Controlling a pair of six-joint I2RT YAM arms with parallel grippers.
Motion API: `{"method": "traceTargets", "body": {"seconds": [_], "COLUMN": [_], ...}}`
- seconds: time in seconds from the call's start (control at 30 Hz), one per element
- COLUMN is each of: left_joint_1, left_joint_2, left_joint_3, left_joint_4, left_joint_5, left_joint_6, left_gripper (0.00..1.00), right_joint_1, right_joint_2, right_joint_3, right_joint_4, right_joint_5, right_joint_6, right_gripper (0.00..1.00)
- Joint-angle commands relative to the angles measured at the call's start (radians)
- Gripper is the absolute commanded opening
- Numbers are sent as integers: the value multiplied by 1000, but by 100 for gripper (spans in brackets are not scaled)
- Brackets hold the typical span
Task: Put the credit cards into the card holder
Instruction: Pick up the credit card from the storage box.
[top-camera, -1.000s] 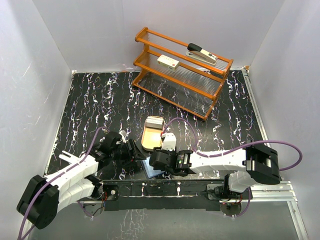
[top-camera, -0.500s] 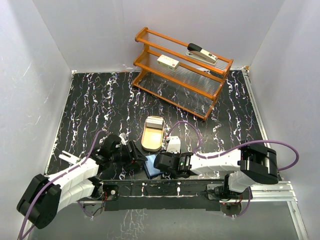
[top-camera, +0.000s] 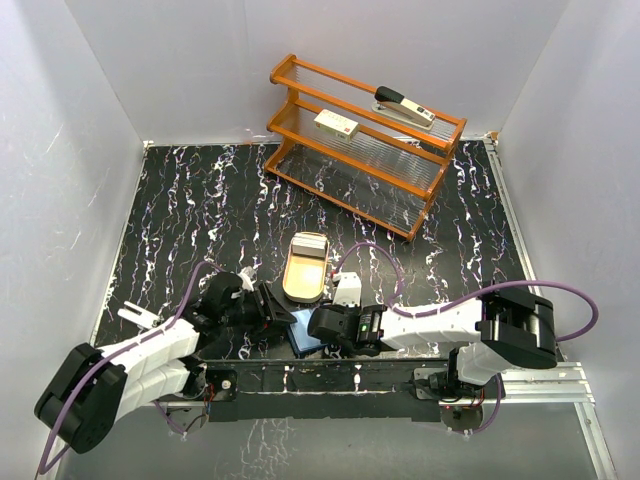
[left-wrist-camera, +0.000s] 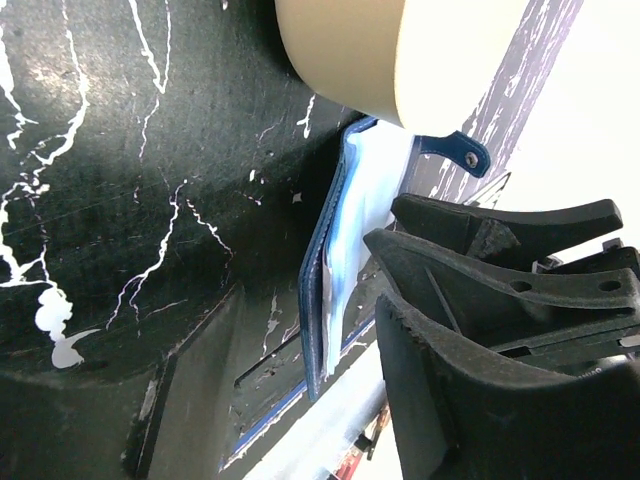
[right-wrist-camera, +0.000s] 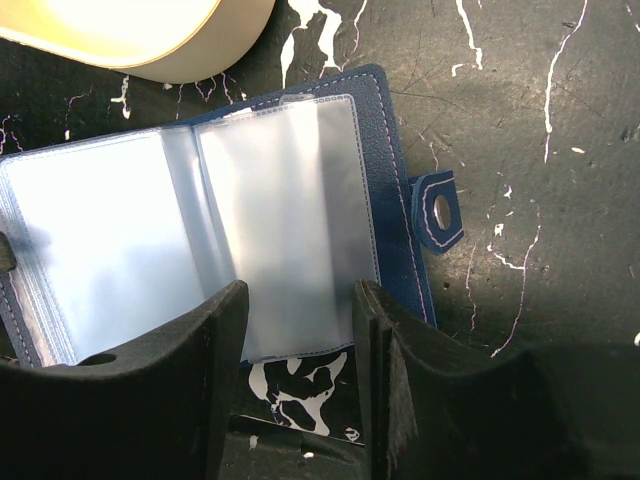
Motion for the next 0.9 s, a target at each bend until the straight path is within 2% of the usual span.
{"method": "traceTargets", "body": {"seconds": [0.0,0.07,0.1,0.27,0.4,0.6,0.87], "left_joint_1": [-10,-10,-11,-16,-16,-17,-16], "left_joint_2": [15,36,49,88,52,62,50], "left_joint_3": [19,26,31,85,115,174,243], "left_joint_4": [-4,6,11,-49,-112,-237,-374], "left_joint_5": [7,9,11,4,-7,25,42], "left_joint_6": [18,23,25,69,109,192,269], "left_gripper": [52,51,47,17,0,0,0], "right_joint_1": [-3,-3,-3,-4,-3,-4,-22], "right_joint_2": [0,-4,-7,-30,-48,-136,-289], "right_joint_3": [-25,-24,-23,-25,1,35,143], "right_joint_4": [38,32,30,28,-6,-85,-27], "right_joint_5": [-44,-46,-47,-59,-73,-77,-73], "right_joint_6": [34,32,32,14,-33,-68,-329], "right_gripper": [44,44,44,44,46,47,51]}}
